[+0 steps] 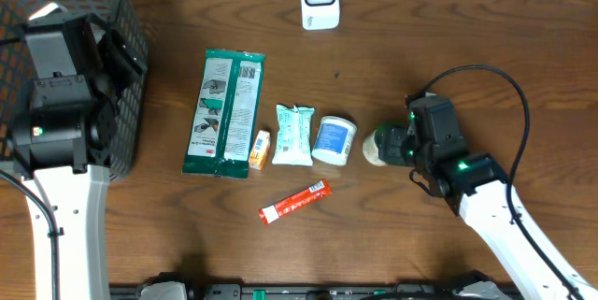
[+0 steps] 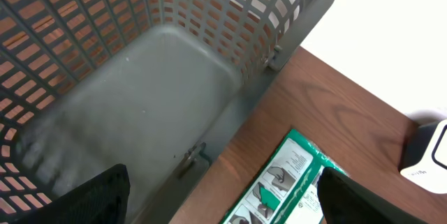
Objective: Scan the item barcode
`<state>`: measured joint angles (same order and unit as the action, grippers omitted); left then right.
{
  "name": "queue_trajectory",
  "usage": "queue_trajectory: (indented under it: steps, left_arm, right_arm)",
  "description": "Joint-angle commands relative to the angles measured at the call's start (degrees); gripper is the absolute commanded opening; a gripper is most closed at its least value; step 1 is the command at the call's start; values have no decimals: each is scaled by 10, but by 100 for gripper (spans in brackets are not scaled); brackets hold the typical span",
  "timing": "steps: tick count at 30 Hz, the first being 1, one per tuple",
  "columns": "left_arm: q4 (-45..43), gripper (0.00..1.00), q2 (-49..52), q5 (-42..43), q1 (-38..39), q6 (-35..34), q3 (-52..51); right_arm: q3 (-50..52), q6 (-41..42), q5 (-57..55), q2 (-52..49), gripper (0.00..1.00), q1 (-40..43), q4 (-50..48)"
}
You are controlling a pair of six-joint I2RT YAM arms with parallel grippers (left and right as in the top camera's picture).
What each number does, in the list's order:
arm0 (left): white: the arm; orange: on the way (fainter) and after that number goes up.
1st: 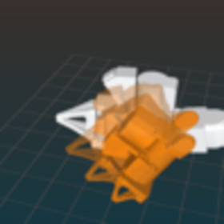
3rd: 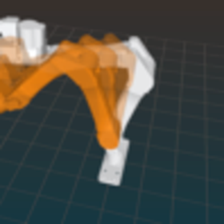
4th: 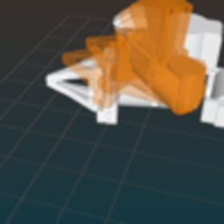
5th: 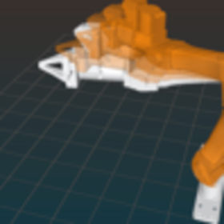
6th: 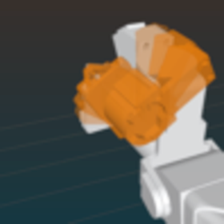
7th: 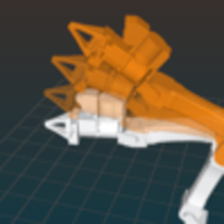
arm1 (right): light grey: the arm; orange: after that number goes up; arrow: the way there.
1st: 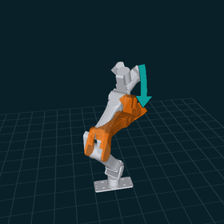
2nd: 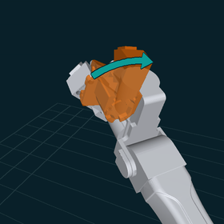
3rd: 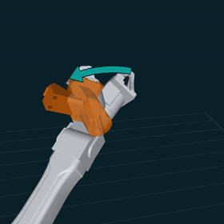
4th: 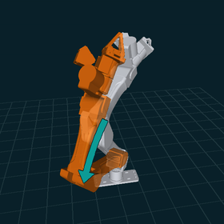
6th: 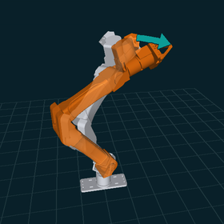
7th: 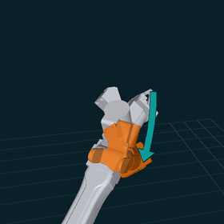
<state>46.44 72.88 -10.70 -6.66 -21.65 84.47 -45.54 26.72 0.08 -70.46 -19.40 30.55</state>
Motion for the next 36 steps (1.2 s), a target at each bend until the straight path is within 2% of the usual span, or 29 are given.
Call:
queue_trajectory:
  steps: [1,9,20,24,27,30,32,36]
  left_arm:
    - [1,84,1,-5,-2,1,2]
    - [1,84,1,-5,-2,1,2]
    - [0,84,1,-5,-2,1,2]
    - [1,84,1,-5,-2,1,2]
    - [1,84,1,-5,-2,1,2]
    - [1,84,1,-5,-2,1,2]
    - [1,84,1,-5,-2,1,2]
    - [1,84,1,-5,-2,1,2]
  right_arm:
    - [-1,-37,-22,7,42,10,9]
    - [-1,-74,-102,7,43,10,-12]
    - [14,-86,-101,-39,44,9,7]
    - [18,-86,-101,-61,47,9,10]
    - [18,-86,-101,-61,57,9,11]
    - [17,-86,-101,-59,80,9,11]
    - [16,-93,-101,-57,85,9,12]
    - [15,-101,-101,-43,85,9,15]
